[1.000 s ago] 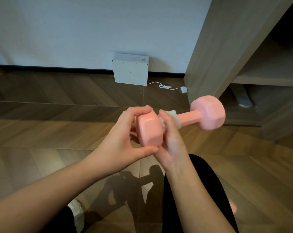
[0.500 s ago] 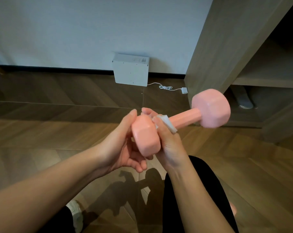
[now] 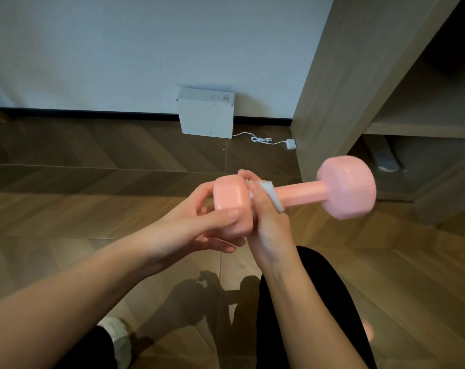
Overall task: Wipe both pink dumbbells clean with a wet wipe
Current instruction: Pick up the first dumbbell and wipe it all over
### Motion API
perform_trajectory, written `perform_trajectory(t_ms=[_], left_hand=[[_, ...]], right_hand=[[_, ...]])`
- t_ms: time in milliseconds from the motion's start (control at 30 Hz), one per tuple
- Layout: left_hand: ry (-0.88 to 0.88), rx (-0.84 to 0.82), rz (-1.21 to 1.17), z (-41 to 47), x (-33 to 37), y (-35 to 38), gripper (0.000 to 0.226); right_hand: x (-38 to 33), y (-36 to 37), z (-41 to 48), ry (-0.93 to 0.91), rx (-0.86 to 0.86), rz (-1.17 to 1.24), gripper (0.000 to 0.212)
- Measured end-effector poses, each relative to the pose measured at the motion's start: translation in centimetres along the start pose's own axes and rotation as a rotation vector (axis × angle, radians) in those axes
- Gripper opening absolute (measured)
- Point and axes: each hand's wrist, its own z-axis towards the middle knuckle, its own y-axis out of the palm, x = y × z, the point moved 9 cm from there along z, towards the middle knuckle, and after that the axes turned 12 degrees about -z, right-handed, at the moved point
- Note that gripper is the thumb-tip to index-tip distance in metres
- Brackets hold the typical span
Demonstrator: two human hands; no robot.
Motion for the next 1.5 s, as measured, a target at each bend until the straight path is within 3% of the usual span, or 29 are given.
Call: perform_trajectory(t_ms=[200, 333, 467, 567, 700, 800, 867, 967, 1067, 1167, 1367, 1433, 1500], left_hand=[[-0.426, -0.131, -0.161, -0.5, -3.7, 1.3, 0.103], [-0.193, -0.097, -0.286, 0.0, -1.8, 1.1, 0.065], [-0.06, -0.044, -0.184, 0.0, -0.9, 1.0, 0.064], [-0.139, -0.068, -0.272, 0.0, -1.3, 1.6, 0.069], [-0.374, -0.112, -0.275, -0.1, -3.4, 1.6, 0.102], [-0.469, -0.131, -0.286, -0.5, -4.0, 1.3, 0.109], [-0.441, -0.127, -0.344, -0.5, -3.6, 1.3, 0.105], [-0.216, -0.053, -0.394, 0.2, -2.0, 0.7, 0.078], [-0.078, -0.031, -0.279, 0.2, -0.8, 0.2, 0.064], [-0.12, -0.028, -0.191, 0.2, -0.8, 0.2, 0.07], [-0.472, -0.081, -0.075, -0.3, -4.1, 0.7, 0.104], [-0.467, -0.092, -0.187, -0.3, -4.1, 1.2, 0.099], [-0.343, -0.084, -0.285, 0.0, -3.2, 1.4, 0.077]], right_hand=[[-0.6, -0.1, -0.5, -0.051, -0.016, -0.076, 0.024], [-0.2, -0.4, -0.4, -0.016, 0.01, 0.01, 0.026], [-0.7, -0.7, -0.3, -0.055, 0.037, 0.035, 0.032], [-0.9, -0.4, -0.5, -0.088, 0.011, 0.007, 0.029], [-1.2, 0.3, -1.1, -0.126, -0.045, -0.135, 0.038], [-1.0, 0.5, -1.1, -0.121, -0.043, -0.182, 0.035], [-0.7, 0.5, -1.0, -0.096, -0.036, -0.157, 0.03], [-0.2, 0.1, -0.7, -0.061, 0.01, -0.072, 0.018], [-0.3, -0.8, -0.3, -0.044, 0.095, -0.035, 0.025], [-1.0, -1.1, -0.3, -0.111, 0.086, -0.095, 0.033], [-1.2, -0.5, -0.7, -0.145, -0.017, -0.136, 0.043], [-0.6, -0.6, -0.7, -0.092, -0.003, -0.111, 0.048], [-0.1, -0.8, -0.5, -0.05, 0.03, -0.075, 0.047]])
